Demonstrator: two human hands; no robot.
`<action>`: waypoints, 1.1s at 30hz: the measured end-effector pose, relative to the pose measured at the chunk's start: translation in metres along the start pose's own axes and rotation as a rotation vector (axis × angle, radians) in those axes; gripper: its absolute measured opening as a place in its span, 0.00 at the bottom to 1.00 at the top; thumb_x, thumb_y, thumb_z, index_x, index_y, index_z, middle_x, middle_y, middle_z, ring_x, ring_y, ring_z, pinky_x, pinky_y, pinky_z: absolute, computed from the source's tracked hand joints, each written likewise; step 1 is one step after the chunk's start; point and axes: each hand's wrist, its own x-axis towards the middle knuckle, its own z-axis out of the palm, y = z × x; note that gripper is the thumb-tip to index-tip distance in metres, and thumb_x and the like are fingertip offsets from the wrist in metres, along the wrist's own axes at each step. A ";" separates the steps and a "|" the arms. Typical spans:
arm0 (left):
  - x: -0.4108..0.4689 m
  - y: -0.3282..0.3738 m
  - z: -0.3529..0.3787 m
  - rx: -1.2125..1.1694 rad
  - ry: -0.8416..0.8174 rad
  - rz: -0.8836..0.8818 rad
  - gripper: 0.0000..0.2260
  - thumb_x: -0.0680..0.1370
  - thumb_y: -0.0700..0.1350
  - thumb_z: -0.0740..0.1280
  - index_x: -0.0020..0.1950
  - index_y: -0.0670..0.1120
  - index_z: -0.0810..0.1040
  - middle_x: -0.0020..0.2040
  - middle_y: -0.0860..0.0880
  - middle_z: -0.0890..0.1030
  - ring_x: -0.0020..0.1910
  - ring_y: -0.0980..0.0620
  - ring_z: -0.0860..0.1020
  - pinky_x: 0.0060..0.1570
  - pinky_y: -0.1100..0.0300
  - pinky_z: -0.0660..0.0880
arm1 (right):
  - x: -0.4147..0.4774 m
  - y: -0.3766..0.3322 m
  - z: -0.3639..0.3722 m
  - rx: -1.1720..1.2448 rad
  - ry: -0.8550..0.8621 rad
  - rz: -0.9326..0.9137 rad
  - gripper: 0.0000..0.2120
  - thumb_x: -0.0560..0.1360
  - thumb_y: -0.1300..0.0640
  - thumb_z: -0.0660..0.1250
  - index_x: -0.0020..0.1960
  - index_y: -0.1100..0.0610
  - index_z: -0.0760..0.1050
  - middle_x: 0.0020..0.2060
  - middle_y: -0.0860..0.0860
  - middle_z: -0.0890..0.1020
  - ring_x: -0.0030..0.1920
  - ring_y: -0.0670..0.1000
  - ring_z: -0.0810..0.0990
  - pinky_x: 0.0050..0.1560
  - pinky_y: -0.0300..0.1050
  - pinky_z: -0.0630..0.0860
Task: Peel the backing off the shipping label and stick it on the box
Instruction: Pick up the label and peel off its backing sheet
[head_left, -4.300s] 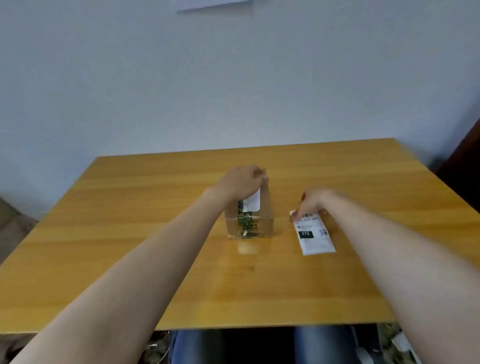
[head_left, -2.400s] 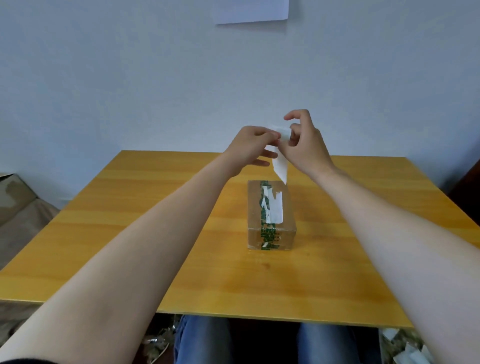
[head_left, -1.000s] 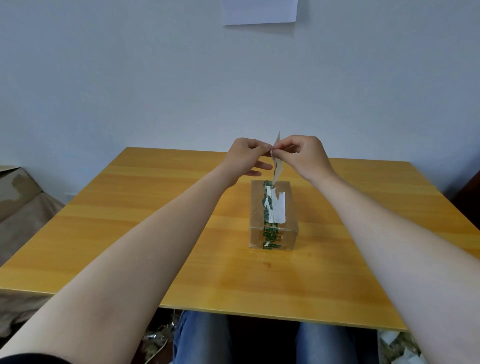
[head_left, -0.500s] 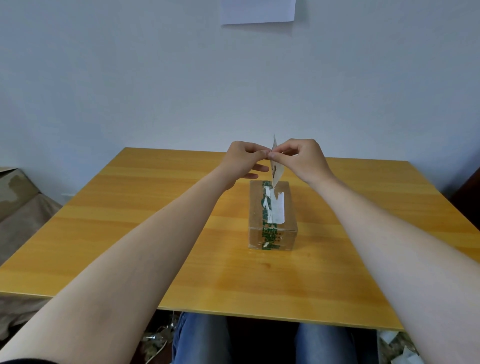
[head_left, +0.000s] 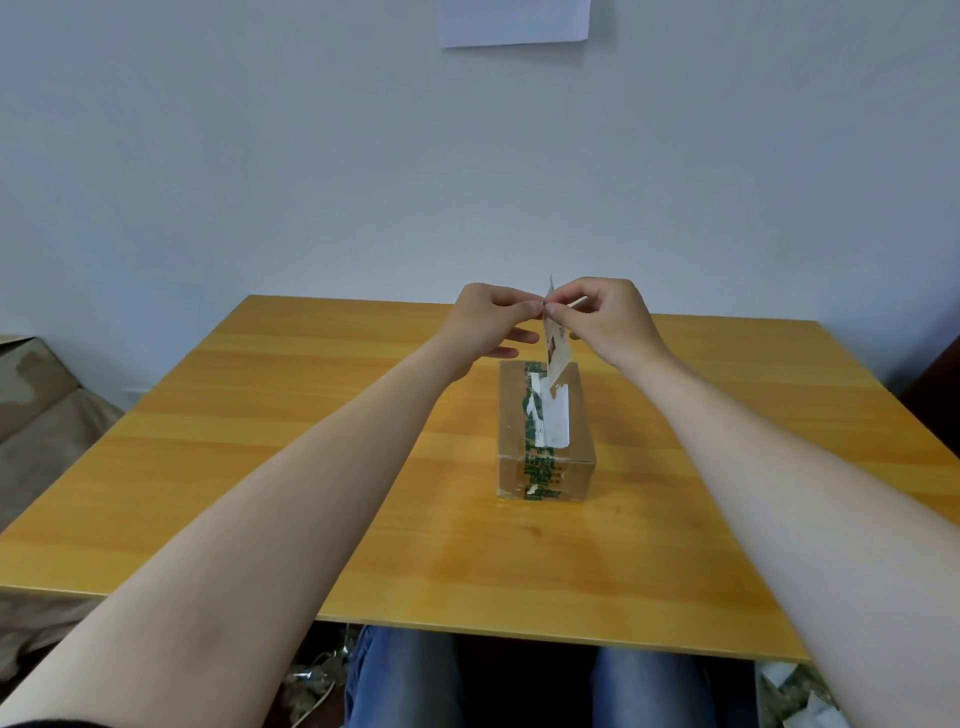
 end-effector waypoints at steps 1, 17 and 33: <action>0.000 0.000 0.000 0.000 -0.003 -0.001 0.06 0.82 0.47 0.71 0.55 0.50 0.87 0.51 0.52 0.89 0.49 0.50 0.88 0.52 0.49 0.85 | 0.000 -0.001 0.000 -0.002 0.000 0.001 0.03 0.78 0.57 0.75 0.48 0.52 0.88 0.44 0.44 0.88 0.44 0.49 0.87 0.51 0.51 0.85; 0.003 -0.003 0.000 0.020 0.005 0.003 0.09 0.84 0.47 0.68 0.60 0.47 0.87 0.52 0.51 0.89 0.47 0.51 0.88 0.51 0.49 0.85 | -0.003 -0.001 0.001 0.023 -0.003 0.018 0.04 0.78 0.54 0.76 0.47 0.45 0.86 0.46 0.46 0.88 0.46 0.52 0.87 0.46 0.49 0.84; 0.003 -0.006 0.003 0.004 0.018 -0.033 0.09 0.82 0.50 0.71 0.55 0.47 0.88 0.50 0.53 0.89 0.49 0.50 0.88 0.56 0.46 0.83 | -0.005 -0.009 0.002 0.063 0.012 0.050 0.02 0.77 0.51 0.77 0.46 0.48 0.87 0.44 0.43 0.89 0.46 0.46 0.86 0.47 0.44 0.82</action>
